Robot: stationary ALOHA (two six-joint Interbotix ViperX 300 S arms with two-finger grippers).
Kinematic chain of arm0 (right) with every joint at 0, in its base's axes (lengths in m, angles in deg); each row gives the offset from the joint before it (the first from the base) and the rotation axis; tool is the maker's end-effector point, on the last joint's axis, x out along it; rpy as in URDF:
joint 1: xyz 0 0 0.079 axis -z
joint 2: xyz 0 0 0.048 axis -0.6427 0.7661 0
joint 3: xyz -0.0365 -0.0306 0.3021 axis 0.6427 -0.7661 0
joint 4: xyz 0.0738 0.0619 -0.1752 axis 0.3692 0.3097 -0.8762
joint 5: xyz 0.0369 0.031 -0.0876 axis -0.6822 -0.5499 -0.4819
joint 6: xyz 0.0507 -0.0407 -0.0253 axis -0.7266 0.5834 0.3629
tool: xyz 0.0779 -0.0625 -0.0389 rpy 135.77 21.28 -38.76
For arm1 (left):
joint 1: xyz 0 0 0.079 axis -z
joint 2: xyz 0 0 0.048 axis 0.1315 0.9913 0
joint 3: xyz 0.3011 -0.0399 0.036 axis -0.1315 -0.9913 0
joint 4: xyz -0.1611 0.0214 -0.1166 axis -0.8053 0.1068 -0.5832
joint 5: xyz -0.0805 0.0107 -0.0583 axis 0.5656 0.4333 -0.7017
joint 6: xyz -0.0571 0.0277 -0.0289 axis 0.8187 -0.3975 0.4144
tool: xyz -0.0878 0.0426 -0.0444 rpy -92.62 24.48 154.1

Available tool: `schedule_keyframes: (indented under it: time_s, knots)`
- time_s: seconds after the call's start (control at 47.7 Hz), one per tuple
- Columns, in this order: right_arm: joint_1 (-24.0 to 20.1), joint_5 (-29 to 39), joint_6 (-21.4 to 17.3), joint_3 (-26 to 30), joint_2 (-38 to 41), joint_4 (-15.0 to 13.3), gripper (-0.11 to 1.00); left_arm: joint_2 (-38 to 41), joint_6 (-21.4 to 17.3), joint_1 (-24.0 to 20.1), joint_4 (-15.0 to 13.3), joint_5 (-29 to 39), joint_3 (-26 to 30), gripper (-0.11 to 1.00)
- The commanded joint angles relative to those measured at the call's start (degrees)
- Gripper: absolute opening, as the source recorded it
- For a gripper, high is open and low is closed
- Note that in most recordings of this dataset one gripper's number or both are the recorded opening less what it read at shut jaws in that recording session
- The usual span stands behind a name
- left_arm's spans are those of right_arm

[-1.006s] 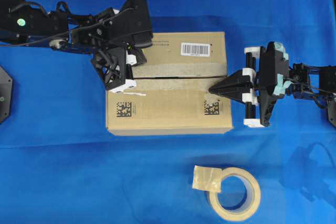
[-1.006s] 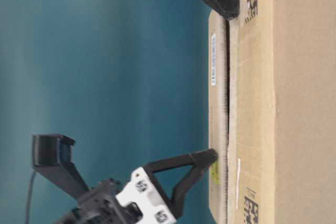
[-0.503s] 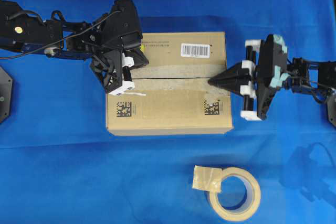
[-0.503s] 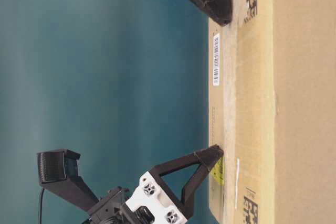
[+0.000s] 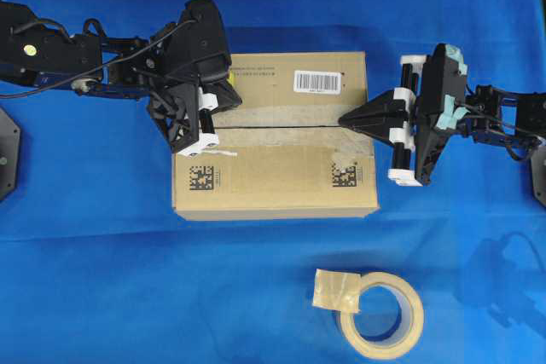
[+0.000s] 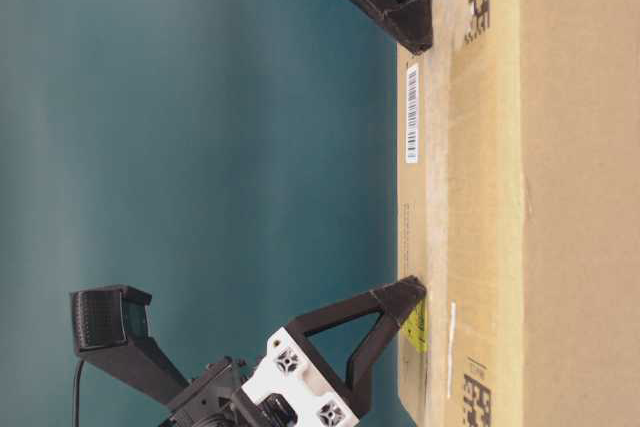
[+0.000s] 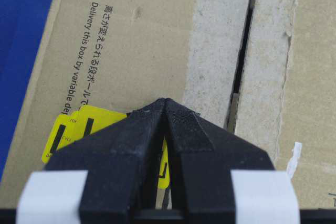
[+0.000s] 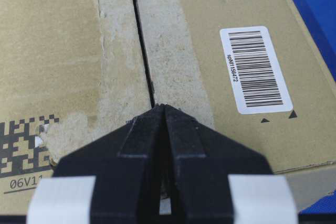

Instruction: Close the cardboard box.

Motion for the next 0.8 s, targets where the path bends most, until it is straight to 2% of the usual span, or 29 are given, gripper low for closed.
schedule_keyframes:
  time_s: [0.0,0.189,0.461,0.776]
  knots:
    - [0.4,-0.4,0.1,1.0,-0.3,0.0,0.0,-1.0,-0.1,0.2,-0.1,-0.7,0.2,0.0]
    - [0.4,-0.3,0.1,0.9,-0.3,0.1,0.0,-2.9,-0.6,1.2,-0.1,-10.2,-3.3,0.0]
    - [0.4,-0.2,0.1,0.9,-0.3,0.1,0.0,-8.7,-0.6,3.2,-0.1,-35.4,-16.3,0.0]
    - [0.4,-0.2,0.1,1.0,-0.3,0.0,0.0,-9.7,-1.0,3.7,-0.1,-52.9,-27.2,0.0]
